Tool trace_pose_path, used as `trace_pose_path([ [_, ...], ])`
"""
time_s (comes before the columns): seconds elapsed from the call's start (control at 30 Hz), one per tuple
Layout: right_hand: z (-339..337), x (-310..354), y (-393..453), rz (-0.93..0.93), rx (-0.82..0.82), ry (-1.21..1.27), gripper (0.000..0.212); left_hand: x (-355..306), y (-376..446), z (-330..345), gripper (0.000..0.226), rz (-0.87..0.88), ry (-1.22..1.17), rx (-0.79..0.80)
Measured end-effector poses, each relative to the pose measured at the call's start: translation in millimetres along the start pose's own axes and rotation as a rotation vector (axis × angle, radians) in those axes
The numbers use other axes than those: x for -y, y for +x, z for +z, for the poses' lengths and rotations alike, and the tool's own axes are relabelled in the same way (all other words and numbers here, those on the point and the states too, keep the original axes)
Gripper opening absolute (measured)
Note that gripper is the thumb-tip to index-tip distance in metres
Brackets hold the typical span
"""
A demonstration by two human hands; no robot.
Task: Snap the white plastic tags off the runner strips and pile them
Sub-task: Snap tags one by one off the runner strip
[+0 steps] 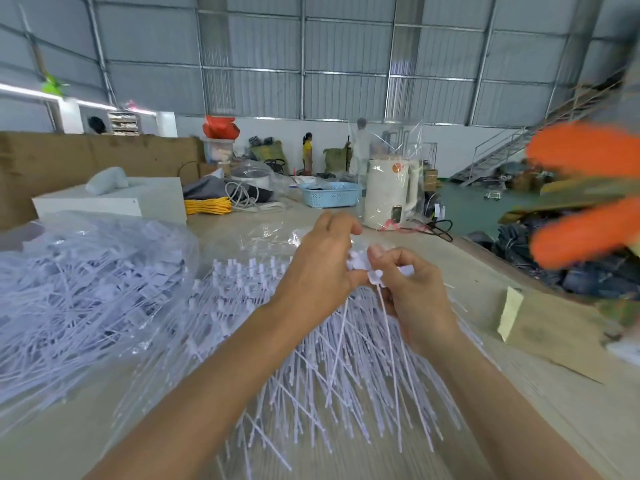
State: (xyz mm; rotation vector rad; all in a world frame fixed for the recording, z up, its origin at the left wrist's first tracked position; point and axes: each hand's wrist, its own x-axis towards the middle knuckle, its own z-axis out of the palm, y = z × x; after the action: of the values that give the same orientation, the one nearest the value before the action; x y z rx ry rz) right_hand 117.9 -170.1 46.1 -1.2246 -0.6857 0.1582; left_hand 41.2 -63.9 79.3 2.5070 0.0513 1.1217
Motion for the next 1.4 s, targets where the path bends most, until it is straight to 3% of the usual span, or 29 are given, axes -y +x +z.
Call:
trace_pose_path([
  [0.23, -1, 1, -2, 0.059, 0.067, 0.024, 0.033, 0, -1, -3, 0.066, -0.005, -0.121, 0.121],
  [0.3, -2, 3, -4, 0.035, 0.075, -0.017, 0.022, -2, -2, -3, 0.070, -0.016, -0.140, 0.180],
  [0.37, -2, 5, -4, 0.014, 0.003, -0.055, 0.013, -2, -2, -4, 0.070, -0.071, -0.228, 0.198],
  [0.47, 1, 11, -4, 0.019, -0.130, 0.091, 0.022, -7, -7, -2, 0.058, -0.233, -0.562, 0.137],
  [0.57, 11, 21, -5, -0.004, -0.168, 0.241, 0.025, -17, -20, 6, 0.048, -0.275, -0.637, 0.216],
  [0.67, 20, 39, -3, -0.131, -0.222, 0.059, 0.023, -29, -34, 16, 0.041, -0.309, -0.829, 0.309],
  [0.8, 29, 75, 3, -0.453, -0.234, -0.302, 0.019, -40, -36, 7, 0.023, -0.208, -1.047, 0.210],
  [0.9, 40, 89, 8, -0.570, -0.226, -0.400, 0.017, -48, -35, -2, 0.025, -0.159, -0.935, 0.074],
  [1.0, 57, 92, 11, -0.489, -0.266, -0.199, 0.011, -43, -35, -17, 0.029, -0.125, -0.780, -0.098],
  [1.1, 83, 82, 10, -0.429, -0.218, -0.057, 0.018, -25, -39, -34, 0.035, -0.110, -0.498, -0.224],
  [1.23, 127, 50, 5, -0.271, -0.113, -0.043, 0.027, 10, -61, -62, 0.036, -0.212, -0.174, -0.234],
  [1.4, 185, 7, -11, -0.153, 0.118, -0.143, 0.014, 56, -114, -115, 0.026, -0.392, 0.047, -0.235],
])
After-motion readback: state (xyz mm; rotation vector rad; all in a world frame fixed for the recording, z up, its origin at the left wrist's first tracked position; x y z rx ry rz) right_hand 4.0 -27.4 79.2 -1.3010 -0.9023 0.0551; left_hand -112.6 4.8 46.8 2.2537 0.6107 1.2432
